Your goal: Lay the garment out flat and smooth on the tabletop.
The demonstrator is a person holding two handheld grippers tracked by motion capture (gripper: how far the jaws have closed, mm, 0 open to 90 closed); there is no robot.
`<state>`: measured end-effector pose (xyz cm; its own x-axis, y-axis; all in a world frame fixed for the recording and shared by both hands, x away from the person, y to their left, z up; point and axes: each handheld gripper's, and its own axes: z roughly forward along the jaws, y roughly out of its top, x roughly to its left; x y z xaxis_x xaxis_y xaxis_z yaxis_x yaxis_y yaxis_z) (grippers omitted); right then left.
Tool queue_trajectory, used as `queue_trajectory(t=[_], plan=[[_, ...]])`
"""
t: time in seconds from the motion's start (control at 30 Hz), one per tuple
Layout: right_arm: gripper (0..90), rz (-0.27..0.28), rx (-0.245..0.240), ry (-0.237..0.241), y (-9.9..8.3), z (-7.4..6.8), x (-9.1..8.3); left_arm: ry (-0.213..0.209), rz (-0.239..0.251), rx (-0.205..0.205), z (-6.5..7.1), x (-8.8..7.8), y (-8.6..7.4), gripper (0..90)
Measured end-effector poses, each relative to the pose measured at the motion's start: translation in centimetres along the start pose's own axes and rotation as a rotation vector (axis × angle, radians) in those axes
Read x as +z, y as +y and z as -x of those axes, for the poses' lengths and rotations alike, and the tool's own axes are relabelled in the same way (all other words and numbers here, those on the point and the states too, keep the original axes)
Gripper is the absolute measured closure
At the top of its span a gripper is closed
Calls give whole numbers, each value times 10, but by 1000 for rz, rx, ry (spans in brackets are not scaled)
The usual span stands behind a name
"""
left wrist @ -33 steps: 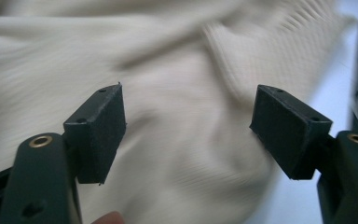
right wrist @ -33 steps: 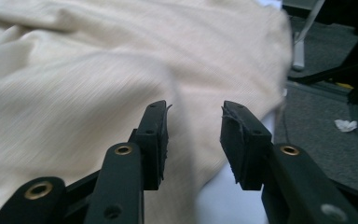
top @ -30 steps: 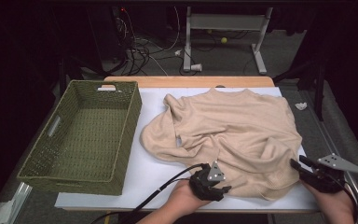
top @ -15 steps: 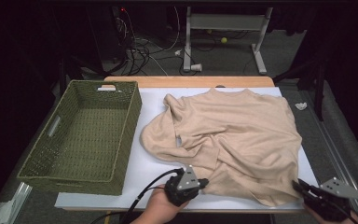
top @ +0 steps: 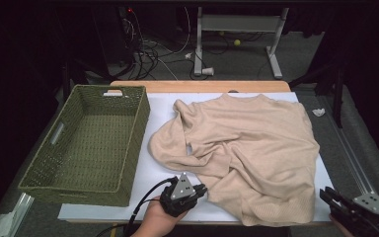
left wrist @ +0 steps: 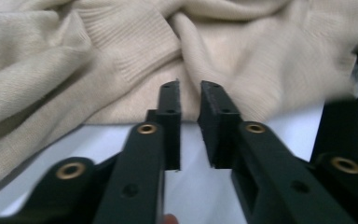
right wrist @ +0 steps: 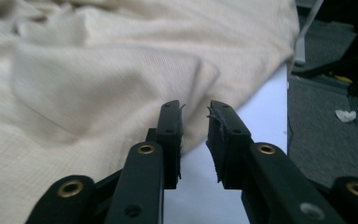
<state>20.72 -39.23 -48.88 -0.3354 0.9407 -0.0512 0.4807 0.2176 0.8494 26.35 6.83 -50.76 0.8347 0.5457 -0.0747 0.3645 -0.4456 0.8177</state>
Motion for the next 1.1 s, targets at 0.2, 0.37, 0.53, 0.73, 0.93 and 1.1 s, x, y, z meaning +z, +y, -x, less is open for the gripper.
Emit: queue_trajectory(t=[0.2,0.37,0.53,0.73,0.93,1.1], plan=[[573,-39,34,71,1,-3,25,-37,5,-19,13,21,20,362],[394,-60,-6,123,13,-28,41,-93,-109,42,26,45,24,272],[469,-118,-29,131,11,-36,55,-162,-108,70,26,45,20,536],[819,-125,-90,121,9,-37,56,-150,-98,122,31,43,17,807],[827,-99,-77,74,-11,-23,18,-152,-90,92,31,20,10,812],[827,-99,-27,49,-30,-15,-16,-145,-115,92,30,3,-5,811]])
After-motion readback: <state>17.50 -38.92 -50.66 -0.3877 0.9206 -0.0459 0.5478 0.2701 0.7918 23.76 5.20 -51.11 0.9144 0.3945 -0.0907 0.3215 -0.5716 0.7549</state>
